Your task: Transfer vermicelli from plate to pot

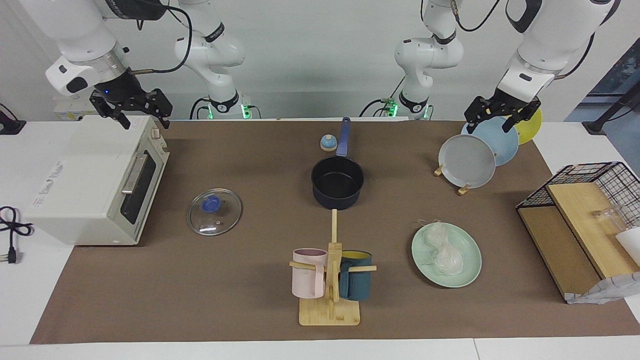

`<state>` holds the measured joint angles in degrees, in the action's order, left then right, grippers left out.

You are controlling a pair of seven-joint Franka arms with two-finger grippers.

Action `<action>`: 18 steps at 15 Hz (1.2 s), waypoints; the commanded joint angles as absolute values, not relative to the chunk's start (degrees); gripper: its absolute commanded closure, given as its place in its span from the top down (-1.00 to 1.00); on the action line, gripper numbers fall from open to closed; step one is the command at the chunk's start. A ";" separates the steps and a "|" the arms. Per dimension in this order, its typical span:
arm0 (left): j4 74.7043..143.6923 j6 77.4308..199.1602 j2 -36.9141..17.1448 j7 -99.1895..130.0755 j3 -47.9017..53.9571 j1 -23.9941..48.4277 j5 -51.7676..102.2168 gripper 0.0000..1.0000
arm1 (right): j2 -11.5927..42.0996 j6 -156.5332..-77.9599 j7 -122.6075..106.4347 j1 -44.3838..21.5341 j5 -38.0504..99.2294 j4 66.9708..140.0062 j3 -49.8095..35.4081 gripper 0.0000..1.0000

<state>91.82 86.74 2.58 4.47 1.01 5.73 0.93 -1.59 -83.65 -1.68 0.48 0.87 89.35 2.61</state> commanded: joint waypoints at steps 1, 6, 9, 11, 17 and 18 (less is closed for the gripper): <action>91.14 86.75 2.64 4.66 0.53 5.89 2.28 1.00 | -2.55 -83.58 -2.29 0.79 1.49 90.35 2.64 1.00; 91.23 87.01 2.64 4.83 0.44 5.89 2.72 1.00 | -2.55 -83.50 -2.29 0.79 1.49 90.35 2.72 1.00; 91.49 88.24 2.64 5.01 0.44 6.15 2.64 1.00 | -2.55 -83.50 -2.29 0.79 1.49 90.35 2.64 1.00; 91.93 88.15 2.72 5.10 0.44 6.33 2.64 1.00 | -2.55 -83.50 -2.29 0.79 1.49 90.35 2.64 1.00; 92.46 91.57 -0.78 5.10 0.61 6.59 3.08 1.00 | -2.55 -83.50 -2.29 0.79 1.49 90.35 2.64 1.00; 92.46 93.24 -1.92 5.01 0.62 6.59 3.08 1.00 | -2.55 -83.58 -2.29 0.79 1.49 90.35 2.64 1.00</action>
<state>92.34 90.08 0.84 4.47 1.07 5.78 2.22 -1.59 -83.65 -1.68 0.48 0.86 89.35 2.61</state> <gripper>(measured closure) 0.000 0.000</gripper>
